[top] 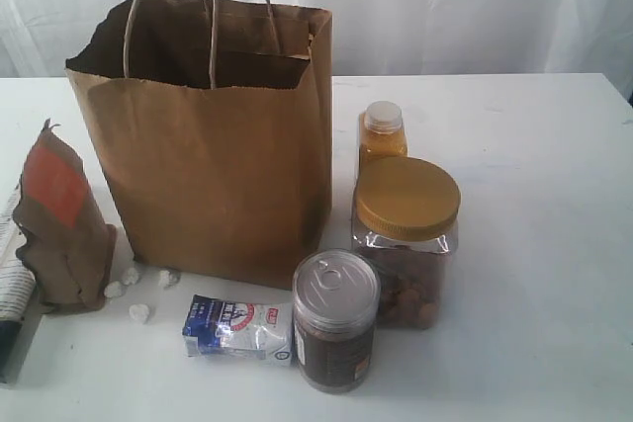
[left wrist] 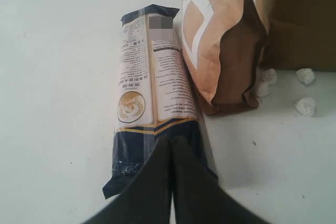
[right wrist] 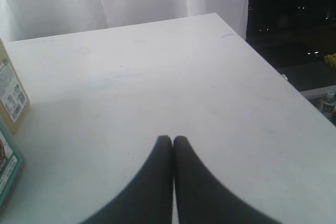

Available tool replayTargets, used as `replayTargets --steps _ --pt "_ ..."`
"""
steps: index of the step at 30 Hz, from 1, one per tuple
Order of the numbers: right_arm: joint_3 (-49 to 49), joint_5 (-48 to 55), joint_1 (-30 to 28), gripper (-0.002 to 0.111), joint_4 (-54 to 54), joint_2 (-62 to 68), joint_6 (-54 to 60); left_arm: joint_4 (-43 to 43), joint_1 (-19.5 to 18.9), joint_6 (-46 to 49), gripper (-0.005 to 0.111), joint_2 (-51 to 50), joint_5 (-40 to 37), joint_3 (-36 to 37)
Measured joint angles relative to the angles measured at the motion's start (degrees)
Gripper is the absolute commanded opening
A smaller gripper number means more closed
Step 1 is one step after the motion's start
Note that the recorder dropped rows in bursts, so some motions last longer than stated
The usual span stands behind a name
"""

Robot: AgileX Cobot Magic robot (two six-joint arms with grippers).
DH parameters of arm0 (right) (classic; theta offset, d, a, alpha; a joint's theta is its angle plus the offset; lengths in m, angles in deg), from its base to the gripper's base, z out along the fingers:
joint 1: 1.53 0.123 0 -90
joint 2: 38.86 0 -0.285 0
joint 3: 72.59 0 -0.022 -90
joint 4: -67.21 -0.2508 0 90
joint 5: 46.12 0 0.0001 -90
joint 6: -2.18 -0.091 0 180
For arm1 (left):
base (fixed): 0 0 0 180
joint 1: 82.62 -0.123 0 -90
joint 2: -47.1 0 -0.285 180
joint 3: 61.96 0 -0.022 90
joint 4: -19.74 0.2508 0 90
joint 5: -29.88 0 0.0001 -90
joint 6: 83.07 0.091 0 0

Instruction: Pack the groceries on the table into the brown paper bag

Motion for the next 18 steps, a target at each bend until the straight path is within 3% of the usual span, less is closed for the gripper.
replayTargets --steps 7,18 --pt "0.0 -3.7 0.0 0.000 -0.1 0.0 0.0 0.0 0.0 0.0 0.000 0.0 0.0 0.0" --pt "0.0 -26.2 0.0 0.000 -0.4 0.0 -0.2 0.0 0.0 0.0 0.000 0.0 0.0 0.0"
